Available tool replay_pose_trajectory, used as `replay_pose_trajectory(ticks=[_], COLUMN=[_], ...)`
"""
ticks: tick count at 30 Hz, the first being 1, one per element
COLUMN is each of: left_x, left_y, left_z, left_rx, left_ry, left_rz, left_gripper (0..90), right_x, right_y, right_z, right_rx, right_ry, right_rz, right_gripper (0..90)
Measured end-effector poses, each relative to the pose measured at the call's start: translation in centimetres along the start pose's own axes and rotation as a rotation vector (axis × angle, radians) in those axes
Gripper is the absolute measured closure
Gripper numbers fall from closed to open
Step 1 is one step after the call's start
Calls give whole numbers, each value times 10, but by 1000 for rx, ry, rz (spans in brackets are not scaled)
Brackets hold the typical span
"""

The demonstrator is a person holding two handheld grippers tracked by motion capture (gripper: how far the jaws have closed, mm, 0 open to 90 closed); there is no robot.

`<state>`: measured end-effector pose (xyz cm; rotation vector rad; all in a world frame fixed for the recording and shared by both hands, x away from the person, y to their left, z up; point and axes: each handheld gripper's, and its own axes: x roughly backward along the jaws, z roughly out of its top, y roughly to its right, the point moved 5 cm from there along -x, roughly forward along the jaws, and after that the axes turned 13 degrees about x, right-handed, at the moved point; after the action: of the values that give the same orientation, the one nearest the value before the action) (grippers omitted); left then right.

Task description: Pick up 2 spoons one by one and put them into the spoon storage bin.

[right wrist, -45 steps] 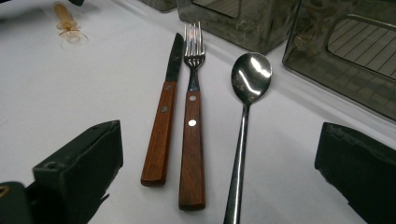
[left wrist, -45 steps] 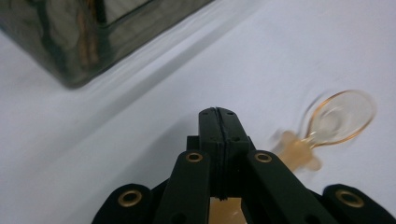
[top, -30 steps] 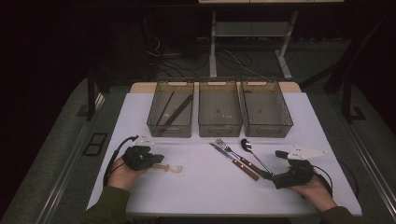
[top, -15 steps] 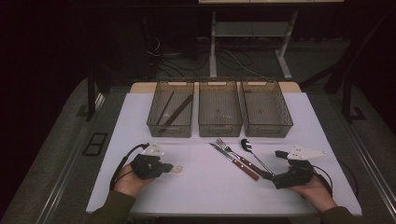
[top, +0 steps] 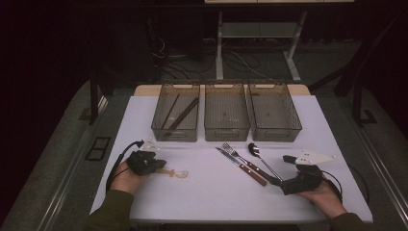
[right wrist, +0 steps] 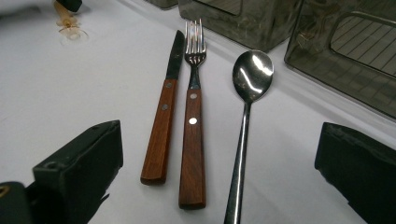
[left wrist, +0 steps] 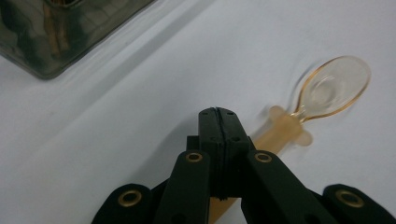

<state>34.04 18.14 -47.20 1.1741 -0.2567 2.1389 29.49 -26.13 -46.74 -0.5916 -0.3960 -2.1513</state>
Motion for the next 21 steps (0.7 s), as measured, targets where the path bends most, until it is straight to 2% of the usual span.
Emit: replay_pose_trajectory(ticks=[4, 7, 11, 17, 21], left_x=[1, 3, 7, 12, 16], left_y=[-6, -10, -16, -15, -13], left_z=[-2, -4, -6, -11, -13], left_rx=[-6, 7, 18, 54, 54], left_ry=[-16, -16, -28, -43, -44], left_rz=[42, 47, 77, 63, 58], left_gripper=[891, 891, 891, 892, 892], right_x=[0, 0, 0, 0, 1], right_y=[0, 0, 0, 0, 0], right_z=[0, 0, 0, 0, 0], right_rx=[0, 1, 0, 1, -1], right_ry=[2, 2, 1, 2, 1], right_rz=[1, 0, 0, 0, -1], right_gripper=[12, 12, 12, 12, 12])
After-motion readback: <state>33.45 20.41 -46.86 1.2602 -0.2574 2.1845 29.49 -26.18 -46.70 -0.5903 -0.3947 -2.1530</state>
